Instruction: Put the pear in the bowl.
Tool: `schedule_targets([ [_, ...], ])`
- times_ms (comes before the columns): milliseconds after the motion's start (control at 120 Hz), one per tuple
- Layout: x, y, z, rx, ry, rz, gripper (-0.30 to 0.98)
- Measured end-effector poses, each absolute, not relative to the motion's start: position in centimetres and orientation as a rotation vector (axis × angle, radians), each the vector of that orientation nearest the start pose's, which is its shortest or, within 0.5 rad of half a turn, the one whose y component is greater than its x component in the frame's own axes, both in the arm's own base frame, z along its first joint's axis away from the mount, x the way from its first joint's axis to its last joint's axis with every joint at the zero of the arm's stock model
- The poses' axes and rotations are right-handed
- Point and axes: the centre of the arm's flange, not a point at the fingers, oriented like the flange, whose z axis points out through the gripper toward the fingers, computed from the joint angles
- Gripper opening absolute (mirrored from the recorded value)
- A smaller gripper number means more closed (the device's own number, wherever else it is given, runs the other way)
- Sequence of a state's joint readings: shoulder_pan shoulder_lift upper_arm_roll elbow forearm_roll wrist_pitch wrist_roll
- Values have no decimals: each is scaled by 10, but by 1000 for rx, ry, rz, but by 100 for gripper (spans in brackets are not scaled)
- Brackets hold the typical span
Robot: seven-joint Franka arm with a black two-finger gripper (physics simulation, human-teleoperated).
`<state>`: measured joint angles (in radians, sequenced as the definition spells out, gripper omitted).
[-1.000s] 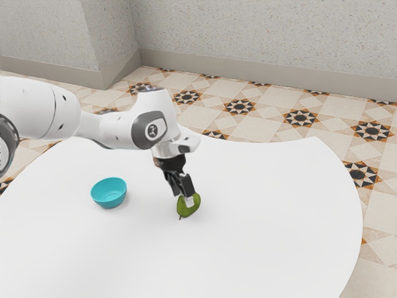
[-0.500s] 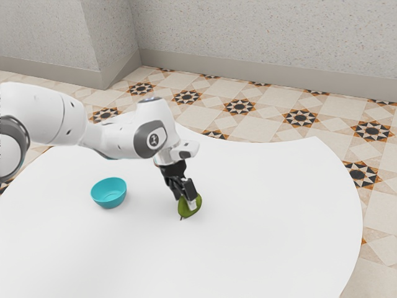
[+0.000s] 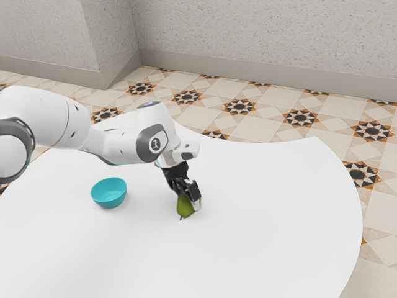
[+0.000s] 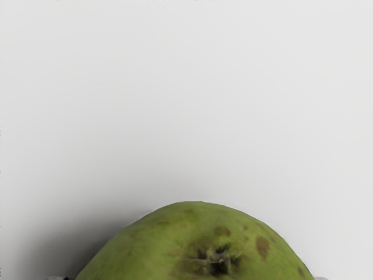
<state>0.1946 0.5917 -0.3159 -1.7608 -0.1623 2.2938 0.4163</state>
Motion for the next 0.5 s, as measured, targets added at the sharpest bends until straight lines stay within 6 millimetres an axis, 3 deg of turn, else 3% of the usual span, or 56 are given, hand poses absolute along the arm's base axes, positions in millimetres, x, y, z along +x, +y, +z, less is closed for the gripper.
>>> schedule_targets([
  [500,657,-61,247,-3365,613,-7,35],
])
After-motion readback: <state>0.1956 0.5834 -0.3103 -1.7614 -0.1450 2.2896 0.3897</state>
